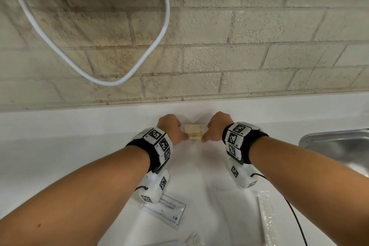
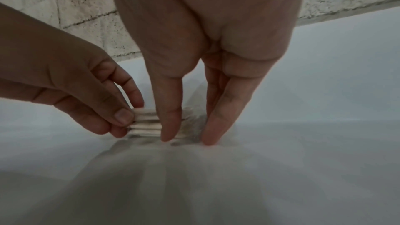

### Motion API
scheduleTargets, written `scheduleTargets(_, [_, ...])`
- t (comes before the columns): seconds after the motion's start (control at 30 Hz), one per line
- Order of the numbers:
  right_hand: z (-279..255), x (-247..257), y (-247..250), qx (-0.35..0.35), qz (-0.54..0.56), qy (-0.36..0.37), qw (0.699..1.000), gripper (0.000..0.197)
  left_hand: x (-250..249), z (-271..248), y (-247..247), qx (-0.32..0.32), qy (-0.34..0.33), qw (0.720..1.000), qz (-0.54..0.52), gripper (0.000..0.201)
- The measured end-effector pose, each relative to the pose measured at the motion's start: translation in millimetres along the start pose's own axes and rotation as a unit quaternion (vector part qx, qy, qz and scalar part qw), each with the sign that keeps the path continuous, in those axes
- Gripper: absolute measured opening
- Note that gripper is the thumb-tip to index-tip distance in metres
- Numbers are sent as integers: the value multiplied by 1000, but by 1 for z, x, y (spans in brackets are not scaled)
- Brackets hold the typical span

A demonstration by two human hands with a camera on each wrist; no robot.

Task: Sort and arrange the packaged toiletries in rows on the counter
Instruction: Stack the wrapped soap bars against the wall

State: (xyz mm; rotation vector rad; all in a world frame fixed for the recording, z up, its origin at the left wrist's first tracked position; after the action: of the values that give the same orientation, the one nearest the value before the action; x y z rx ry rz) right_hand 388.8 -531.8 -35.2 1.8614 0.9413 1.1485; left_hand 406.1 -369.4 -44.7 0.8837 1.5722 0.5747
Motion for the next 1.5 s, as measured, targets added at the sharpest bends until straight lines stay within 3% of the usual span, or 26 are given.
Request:
scheduleTargets(0.23, [1,0,2,-6,-16,16,1000,54,-4,-4,-3,20,-8,999,-23,64])
scheduleTargets(0.53, [7,-4,0,-12,10,4,1000,45,-8,-2,-4,-16,-35,999,-5,52])
scheduleTargets(0.93, [5,-2,-2,12,-8,13,1000,53,-6,0,-7,-2,-32,999,3,54])
scheduleTargets(1.13, [9,-1,-1,-7,-22,16,1000,40,-8,2,-7,1,-38,999,16,51])
scheduleTargets(1.5, [4,-1,2,5,-45,18,999,55,-8,2,-6,11,-39,999,18,54])
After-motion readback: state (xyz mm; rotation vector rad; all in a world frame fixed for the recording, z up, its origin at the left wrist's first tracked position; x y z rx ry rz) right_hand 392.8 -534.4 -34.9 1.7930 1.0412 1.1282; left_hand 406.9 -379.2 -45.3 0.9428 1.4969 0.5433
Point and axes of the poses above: each hand's wrist, its own z-axis towards the middle knuckle, its own y-axis out of the back of the hand, x = y × z, the point moved 5 cm from there along z, towards the middle knuckle, and after that the axes turned 2 degrees about x, right-handed, at the moved point
